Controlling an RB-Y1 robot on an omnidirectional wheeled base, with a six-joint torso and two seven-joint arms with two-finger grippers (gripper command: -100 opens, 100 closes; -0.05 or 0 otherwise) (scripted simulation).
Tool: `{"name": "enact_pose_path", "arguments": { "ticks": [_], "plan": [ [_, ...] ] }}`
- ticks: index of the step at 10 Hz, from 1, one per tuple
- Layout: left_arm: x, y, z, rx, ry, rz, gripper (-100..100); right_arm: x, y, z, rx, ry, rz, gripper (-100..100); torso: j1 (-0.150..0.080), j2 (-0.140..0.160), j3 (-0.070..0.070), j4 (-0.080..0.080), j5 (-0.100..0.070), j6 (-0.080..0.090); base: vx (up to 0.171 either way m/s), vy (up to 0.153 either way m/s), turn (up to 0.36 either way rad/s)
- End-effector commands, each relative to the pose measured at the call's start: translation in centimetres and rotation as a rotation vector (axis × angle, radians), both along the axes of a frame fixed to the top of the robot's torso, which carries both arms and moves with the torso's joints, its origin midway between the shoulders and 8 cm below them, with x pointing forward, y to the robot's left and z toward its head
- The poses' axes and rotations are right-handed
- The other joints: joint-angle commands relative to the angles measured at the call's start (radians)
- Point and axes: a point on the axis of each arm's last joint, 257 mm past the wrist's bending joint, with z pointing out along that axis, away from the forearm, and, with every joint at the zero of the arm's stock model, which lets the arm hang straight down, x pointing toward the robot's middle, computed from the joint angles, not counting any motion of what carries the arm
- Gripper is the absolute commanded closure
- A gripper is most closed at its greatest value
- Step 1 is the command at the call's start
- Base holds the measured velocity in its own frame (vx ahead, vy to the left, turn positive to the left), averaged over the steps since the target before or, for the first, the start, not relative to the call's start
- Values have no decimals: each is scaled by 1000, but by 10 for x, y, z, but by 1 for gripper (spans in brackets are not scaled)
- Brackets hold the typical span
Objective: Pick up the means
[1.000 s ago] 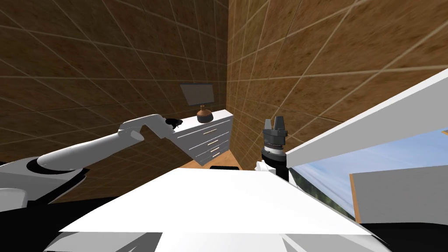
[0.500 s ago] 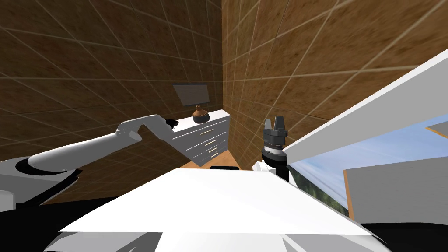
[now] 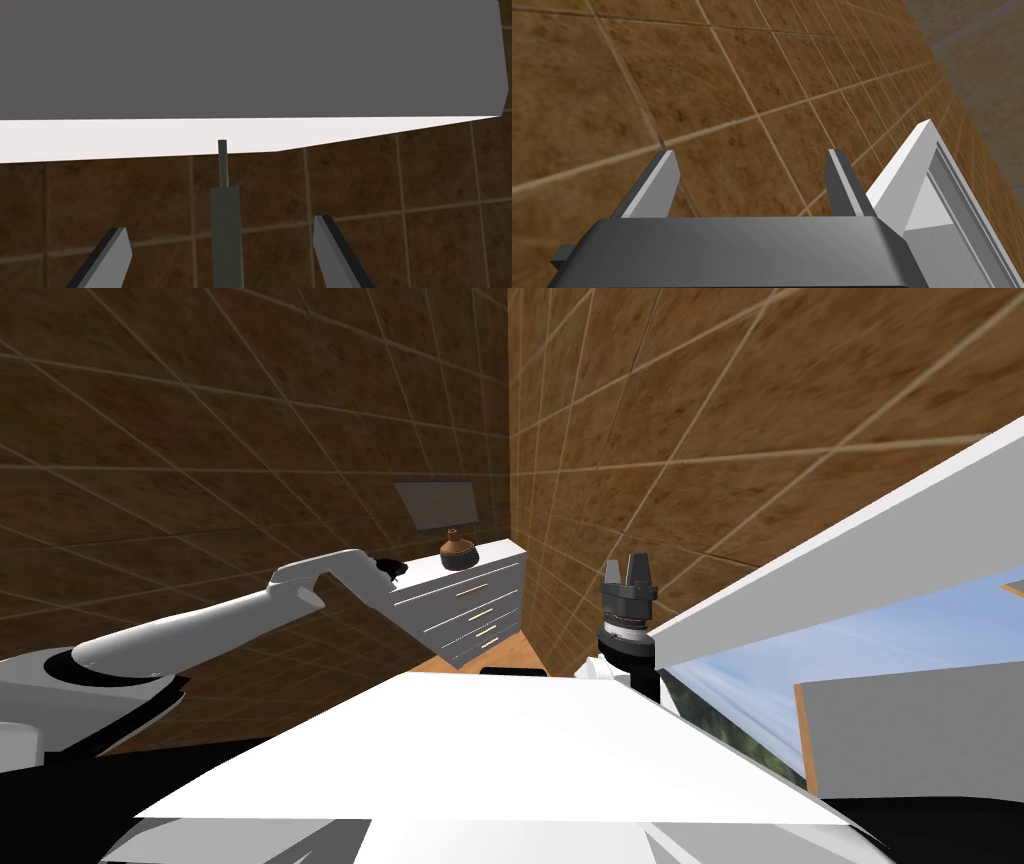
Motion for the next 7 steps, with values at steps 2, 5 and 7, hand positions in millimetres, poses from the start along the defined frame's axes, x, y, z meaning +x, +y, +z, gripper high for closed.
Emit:
{"name": "enact_pose_path", "arguments": {
  "ticks": [2,5,7],
  "plan": [
    [6,9,-3,0,0,-12,-100,0,0,0,0,0,0,0,0,0,0,0,0,0,15,-29,36],
    [13,19,-6,1,0,-23,-100,0,0,0,0,0,0,0,0,0,0,0,0,0,18,-31,39],
    [11,17,-6,1,0,-21,100,0,0,0,0,0,0,0,1,1,0,0,0,0,4,-7,5]
  ]
}}
